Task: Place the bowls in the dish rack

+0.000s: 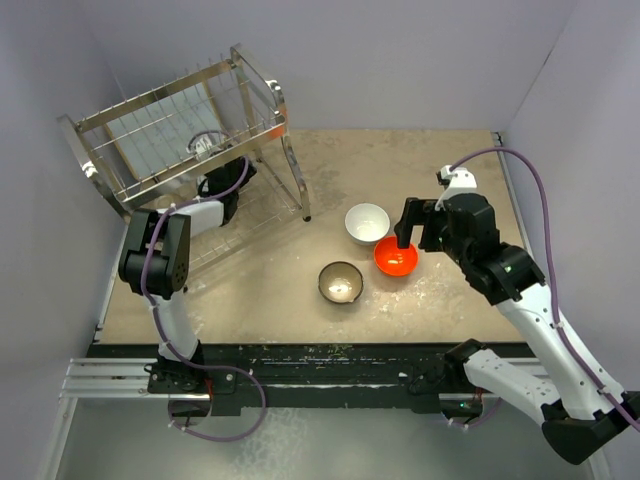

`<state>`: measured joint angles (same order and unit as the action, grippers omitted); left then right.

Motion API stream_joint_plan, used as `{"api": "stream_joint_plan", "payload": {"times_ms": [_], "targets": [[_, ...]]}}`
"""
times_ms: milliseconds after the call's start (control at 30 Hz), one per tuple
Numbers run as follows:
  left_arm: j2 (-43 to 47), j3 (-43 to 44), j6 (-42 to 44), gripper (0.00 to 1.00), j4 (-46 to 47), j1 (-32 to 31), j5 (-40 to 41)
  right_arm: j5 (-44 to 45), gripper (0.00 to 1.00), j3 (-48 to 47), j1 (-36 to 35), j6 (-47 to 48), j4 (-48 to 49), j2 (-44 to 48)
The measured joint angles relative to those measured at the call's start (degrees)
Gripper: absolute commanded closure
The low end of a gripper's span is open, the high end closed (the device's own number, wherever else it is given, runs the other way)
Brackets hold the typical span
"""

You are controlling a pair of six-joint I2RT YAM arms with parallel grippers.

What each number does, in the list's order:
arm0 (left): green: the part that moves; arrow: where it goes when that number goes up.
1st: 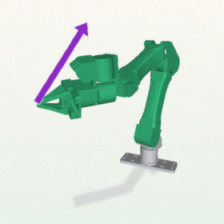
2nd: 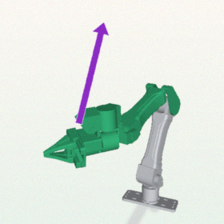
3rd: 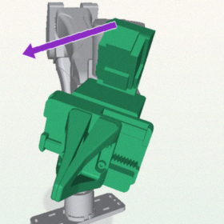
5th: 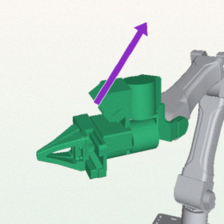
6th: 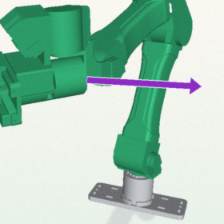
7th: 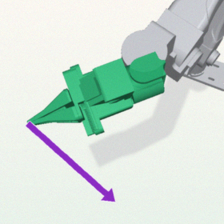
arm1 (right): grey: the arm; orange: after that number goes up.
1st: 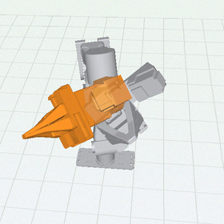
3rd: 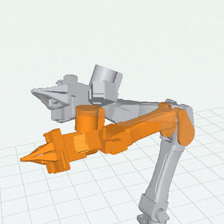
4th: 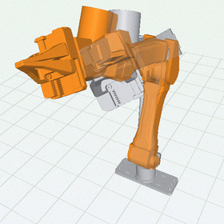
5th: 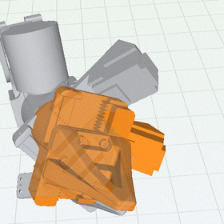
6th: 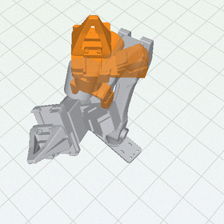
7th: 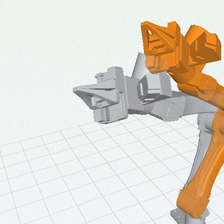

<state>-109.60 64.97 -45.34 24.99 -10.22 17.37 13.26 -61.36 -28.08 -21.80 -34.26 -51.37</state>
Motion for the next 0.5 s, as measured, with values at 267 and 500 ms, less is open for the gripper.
{"api": "stream_joint_plan", "payload": {"times_ms": [267, 500], "targets": [[0.0, 0.1, 3.2, 0.34, -4.0, -0.1, 5.7, -0.9, 0.01, 0.0, 0.4, 0.4, 0.4, 0.0], [1.1, -0.9, 3.6, 0.32, -6.4, -0.2, 8.4, -1.1, 0.01, 0.0, 0.4, 0.4, 0.4, 0.0]]}}
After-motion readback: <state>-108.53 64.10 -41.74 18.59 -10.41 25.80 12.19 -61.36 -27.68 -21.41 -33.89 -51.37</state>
